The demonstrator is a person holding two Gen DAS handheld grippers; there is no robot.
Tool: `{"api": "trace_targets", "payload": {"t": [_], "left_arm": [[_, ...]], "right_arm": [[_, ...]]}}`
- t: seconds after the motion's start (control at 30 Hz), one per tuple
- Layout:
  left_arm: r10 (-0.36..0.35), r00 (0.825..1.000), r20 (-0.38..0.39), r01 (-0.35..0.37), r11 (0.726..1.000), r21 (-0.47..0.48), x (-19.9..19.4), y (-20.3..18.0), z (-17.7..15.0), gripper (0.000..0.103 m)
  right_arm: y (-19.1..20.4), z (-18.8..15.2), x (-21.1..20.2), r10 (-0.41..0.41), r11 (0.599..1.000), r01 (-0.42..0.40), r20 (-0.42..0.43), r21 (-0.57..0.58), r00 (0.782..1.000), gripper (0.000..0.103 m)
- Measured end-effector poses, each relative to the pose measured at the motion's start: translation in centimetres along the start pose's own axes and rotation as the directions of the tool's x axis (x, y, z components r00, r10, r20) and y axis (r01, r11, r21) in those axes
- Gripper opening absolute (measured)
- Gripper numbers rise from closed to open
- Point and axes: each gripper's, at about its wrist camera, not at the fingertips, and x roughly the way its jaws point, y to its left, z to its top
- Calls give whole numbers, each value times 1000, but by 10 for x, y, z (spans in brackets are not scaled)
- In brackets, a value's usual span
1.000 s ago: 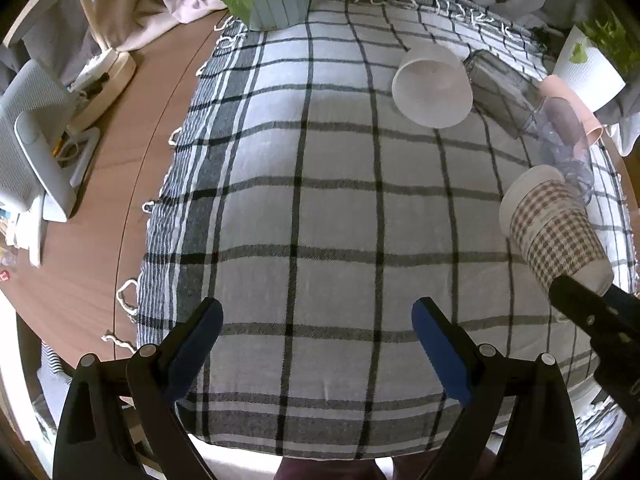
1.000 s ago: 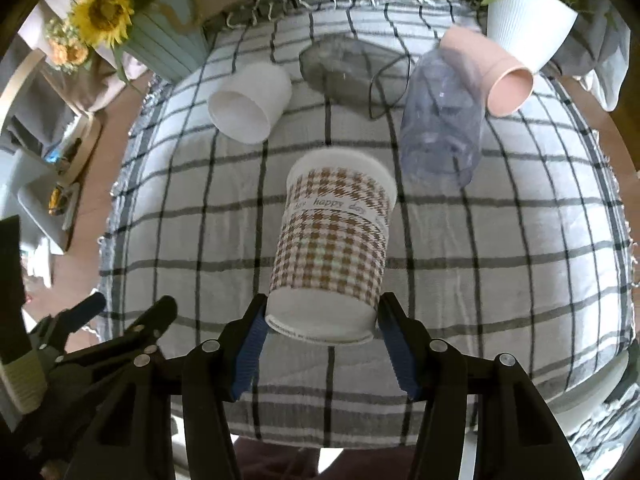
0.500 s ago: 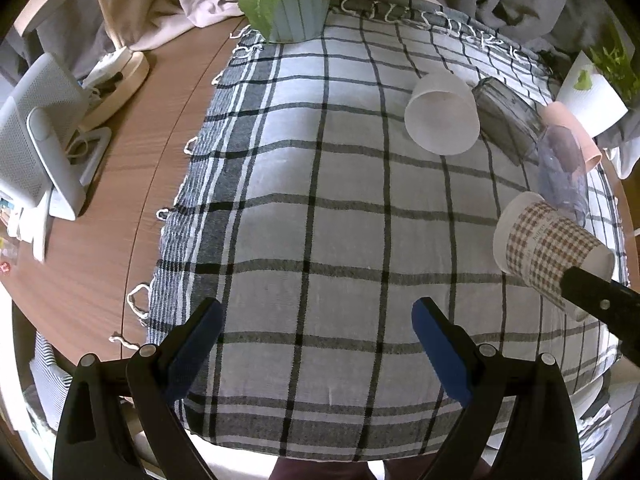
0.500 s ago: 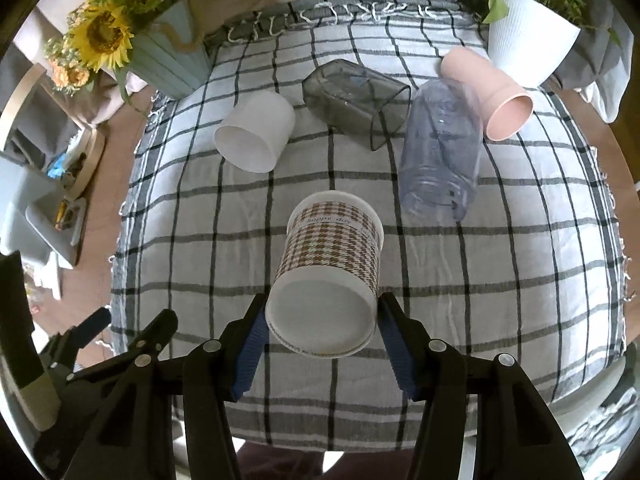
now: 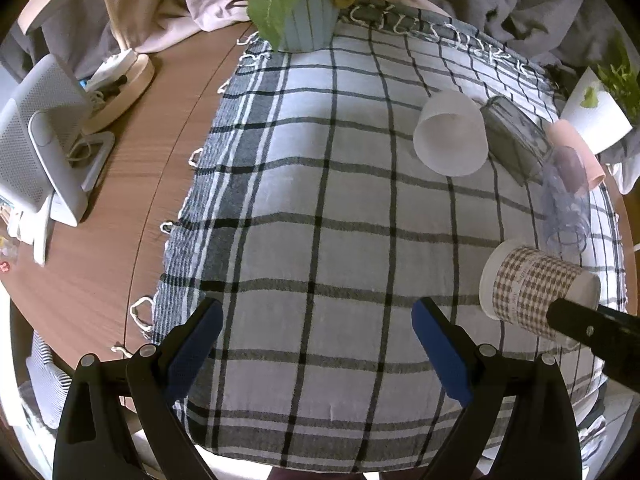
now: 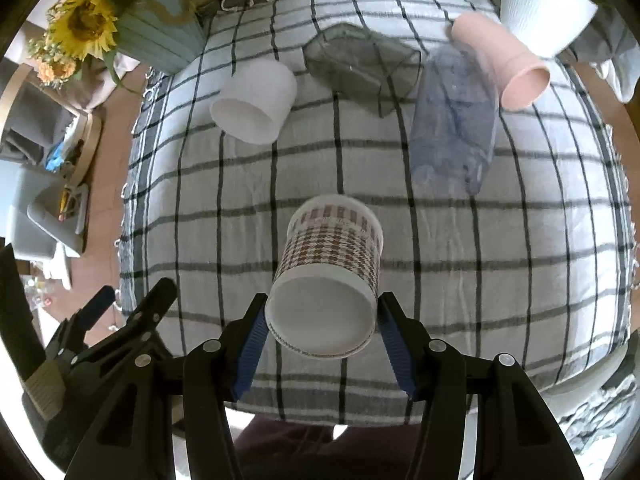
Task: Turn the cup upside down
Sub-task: 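Grasp the houndstooth cup with the right gripper and rotate it rim-down, then lower the inverted cup onto the cloth and open the right gripper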
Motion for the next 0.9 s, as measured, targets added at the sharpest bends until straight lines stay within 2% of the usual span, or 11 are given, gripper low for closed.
{"api": "trace_targets", "payload": {"t": [0.4, 0.77, 0.83, 0.87, 0.9], "left_arm": [[15, 1000, -6, -15, 1000, -5, 2, 3, 3, 97], [51, 999, 11, -51, 999, 3, -4, 4, 3, 97], [58, 998, 15, -58, 998, 10, -6, 2, 2, 97], [63, 998, 18, -63, 998, 15, -8, 1, 2, 97], [66, 998, 21, -67, 998, 17, -9, 0, 2, 97]], "right_arm": [[8, 20, 7, -41, 999, 42, 60, -24, 997, 55], [13, 21, 10, -62, 997, 66, 83, -46, 995, 56], [13, 20, 12, -64, 997, 67, 79, -44, 995, 62], [11, 20, 12, -69, 997, 73, 79, -39, 994, 73], [11, 19, 11, -74, 996, 77, 85, -35, 994, 78]]}}
